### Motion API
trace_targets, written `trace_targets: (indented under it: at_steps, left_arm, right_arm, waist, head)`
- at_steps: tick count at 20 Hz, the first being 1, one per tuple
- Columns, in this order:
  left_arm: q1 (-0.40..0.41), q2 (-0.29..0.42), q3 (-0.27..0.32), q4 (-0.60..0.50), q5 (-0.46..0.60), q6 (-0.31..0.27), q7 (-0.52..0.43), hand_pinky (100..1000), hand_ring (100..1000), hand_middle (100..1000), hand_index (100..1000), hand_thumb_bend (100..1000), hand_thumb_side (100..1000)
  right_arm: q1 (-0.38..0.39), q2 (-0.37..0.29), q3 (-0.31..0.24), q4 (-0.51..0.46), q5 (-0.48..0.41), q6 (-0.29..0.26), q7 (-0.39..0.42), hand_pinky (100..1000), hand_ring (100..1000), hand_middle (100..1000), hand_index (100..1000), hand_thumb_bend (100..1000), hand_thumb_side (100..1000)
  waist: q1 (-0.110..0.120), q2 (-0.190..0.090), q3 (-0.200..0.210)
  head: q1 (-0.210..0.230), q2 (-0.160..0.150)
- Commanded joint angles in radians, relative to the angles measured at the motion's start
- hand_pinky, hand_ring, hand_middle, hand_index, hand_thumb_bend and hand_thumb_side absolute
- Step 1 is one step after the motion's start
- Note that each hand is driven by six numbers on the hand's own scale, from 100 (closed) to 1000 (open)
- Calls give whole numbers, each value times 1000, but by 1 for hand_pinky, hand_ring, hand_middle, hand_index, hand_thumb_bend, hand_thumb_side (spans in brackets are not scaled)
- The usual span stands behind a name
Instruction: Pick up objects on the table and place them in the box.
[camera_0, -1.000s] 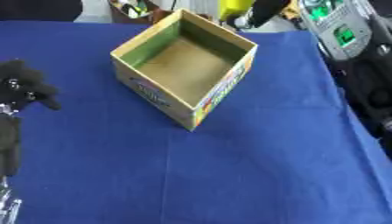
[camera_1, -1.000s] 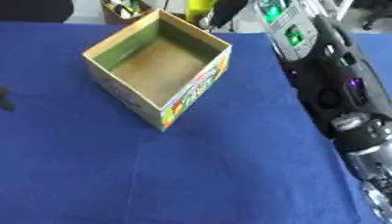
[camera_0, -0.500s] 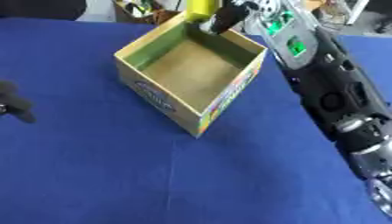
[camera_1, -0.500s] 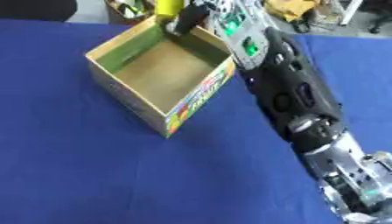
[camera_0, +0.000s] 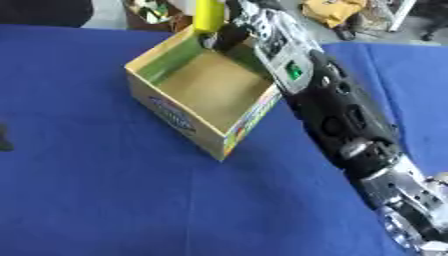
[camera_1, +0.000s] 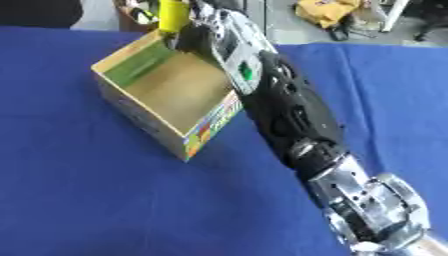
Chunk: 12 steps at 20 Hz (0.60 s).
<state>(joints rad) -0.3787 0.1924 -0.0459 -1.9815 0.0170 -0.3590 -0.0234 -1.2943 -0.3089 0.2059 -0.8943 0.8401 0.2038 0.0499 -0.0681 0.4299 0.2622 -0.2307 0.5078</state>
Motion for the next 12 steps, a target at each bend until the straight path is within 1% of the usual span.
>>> trace_targets:
  at_steps: [1, 2, 3, 4, 5, 6, 7, 10, 12]
  left_arm:
    - [-9, 6, -4, -19, 7, -1, -4, 446, 552, 609, 785, 100, 861]
    - [-8, 6, -4, -19, 7, 0, -4, 446, 552, 609, 785, 100, 862]
    - [-7, 5, -4, -19, 7, 0, -5, 446, 552, 609, 785, 100, 862]
    - [-7, 5, -4, -19, 7, 1, -5, 446, 552, 609, 785, 100, 862]
    - [-5, 5, -4, -19, 7, 1, -5, 446, 552, 609, 785, 100, 862]
    - [-5, 5, -4, -19, 8, 2, -6, 446, 552, 609, 785, 100, 862]
    - [-4, 5, -5, -19, 8, 2, -6, 446, 552, 609, 785, 100, 861]
    - [0, 5, -5, -19, 9, 4, -6, 447, 552, 609, 785, 100, 861]
    - [4, 6, -3, -19, 8, 5, -5, 447, 552, 609, 785, 100, 861]
  right_arm:
    - [-22, -7, 22, 43, 56, -8, -14, 603, 633, 508, 701, 282, 462]
    - [-24, -10, 27, 51, 72, -7, -8, 719, 797, 757, 899, 610, 931]
    - [-26, -12, 29, 54, 88, -5, -4, 719, 797, 757, 899, 610, 931]
    - [-27, -12, 28, 53, 104, -3, 0, 761, 848, 812, 946, 732, 981]
    - [-31, -10, 20, 44, 118, -1, -2, 772, 861, 826, 956, 776, 991]
    - [-32, -9, 12, 33, 132, 1, -3, 772, 861, 826, 956, 776, 991]
    - [-34, -7, 4, 21, 146, 3, -4, 773, 872, 842, 966, 820, 1000]
    - [-39, -3, -30, -23, 183, 2, -23, 762, 865, 837, 962, 842, 991]
    - [-38, -6, -45, -55, 195, 0, -28, 758, 862, 832, 958, 833, 997]
  waist:
    - [5, -22, 1]
    - [5, -23, 0]
    - [5, -24, -1]
    - [5, -24, -2]
    - [6, -25, -3]
    - [7, -26, -4]
    - [8, -28, -5]
    - [9, -35, -10]
    - [10, -39, -15]
  head:
    - [-2, -14]
    - [-2, -13]
    - [-2, -12]
    - [-2, -12]
    - [-1, -10]
    - [0, -8]
    - [1, -7]
    - [4, -4]
    - [9, -2]
